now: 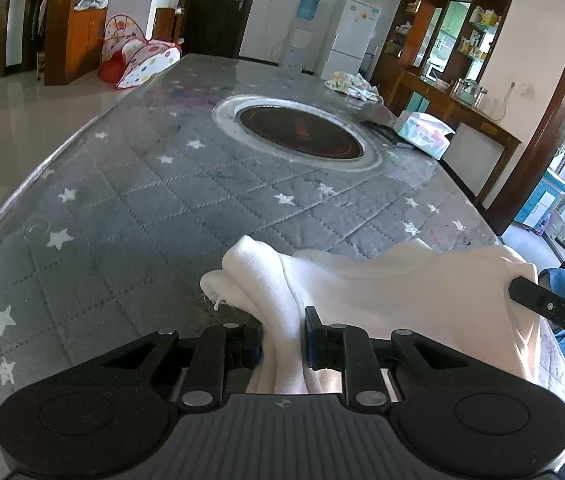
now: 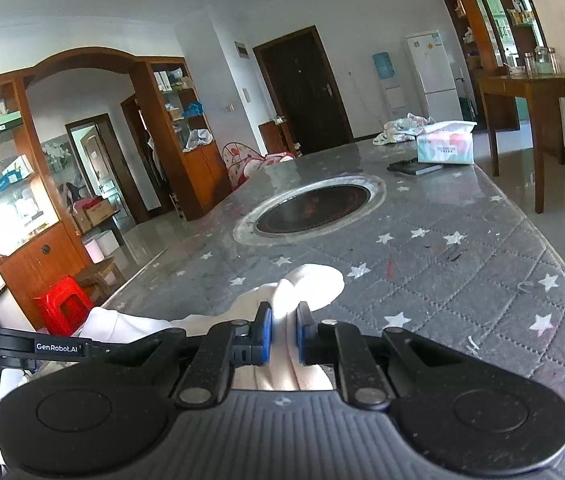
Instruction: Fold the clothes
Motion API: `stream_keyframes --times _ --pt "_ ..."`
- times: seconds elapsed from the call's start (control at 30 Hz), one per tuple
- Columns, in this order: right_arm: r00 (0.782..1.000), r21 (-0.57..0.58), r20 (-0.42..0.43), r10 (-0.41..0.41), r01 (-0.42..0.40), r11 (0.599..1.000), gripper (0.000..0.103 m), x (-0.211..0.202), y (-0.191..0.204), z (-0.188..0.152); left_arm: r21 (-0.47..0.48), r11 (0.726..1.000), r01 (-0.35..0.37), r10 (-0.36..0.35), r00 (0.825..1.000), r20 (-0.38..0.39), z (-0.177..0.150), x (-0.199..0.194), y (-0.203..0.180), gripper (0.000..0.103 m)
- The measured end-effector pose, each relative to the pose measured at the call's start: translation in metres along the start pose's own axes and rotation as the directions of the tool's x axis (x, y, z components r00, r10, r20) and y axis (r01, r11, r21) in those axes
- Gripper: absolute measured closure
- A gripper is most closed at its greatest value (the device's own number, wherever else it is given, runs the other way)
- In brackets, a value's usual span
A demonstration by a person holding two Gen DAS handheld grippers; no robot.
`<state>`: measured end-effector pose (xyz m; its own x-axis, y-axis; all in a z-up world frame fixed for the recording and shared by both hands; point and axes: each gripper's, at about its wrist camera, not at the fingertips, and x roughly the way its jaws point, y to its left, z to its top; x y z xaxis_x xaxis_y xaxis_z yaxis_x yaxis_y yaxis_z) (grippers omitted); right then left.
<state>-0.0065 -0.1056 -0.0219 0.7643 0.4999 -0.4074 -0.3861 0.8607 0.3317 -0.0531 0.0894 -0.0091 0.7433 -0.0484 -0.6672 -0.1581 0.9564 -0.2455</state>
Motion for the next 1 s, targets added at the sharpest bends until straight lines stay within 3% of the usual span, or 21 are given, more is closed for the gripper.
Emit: stream_keyframes --times 0.47,0.77,0.93,1.0 --pt "0.998 0.009 0.057 -0.03 0.03 1.0 0.092 -0.033 0.001 -0.005 0.042 0.998 0.042 -0.044 0.999 0.032 -0.003 -0.018 -0.018 0.083" --pt "0.988 0.023 -0.054 -0.142 0.143 0.989 0.091 -0.009 -0.028 -0.026 0.018 1.0 0.013 -0.013 0.999 -0.031 -0.009 0.008 -0.009 0.083" --pt "0.971 -0.007 -0.116 -0.209 0.21 0.978 0.081 0.01 -0.039 -0.034 0.002 1.0 0.011 -0.011 0.998 -0.061 -0.01 0.018 -0.002 0.082" --pt "0.971 -0.004 -0.128 -0.203 0.205 0.979 0.069 0.013 -0.043 -0.036 -0.003 1.0 0.012 -0.012 0.997 -0.071 -0.01 0.022 0.0 0.082"
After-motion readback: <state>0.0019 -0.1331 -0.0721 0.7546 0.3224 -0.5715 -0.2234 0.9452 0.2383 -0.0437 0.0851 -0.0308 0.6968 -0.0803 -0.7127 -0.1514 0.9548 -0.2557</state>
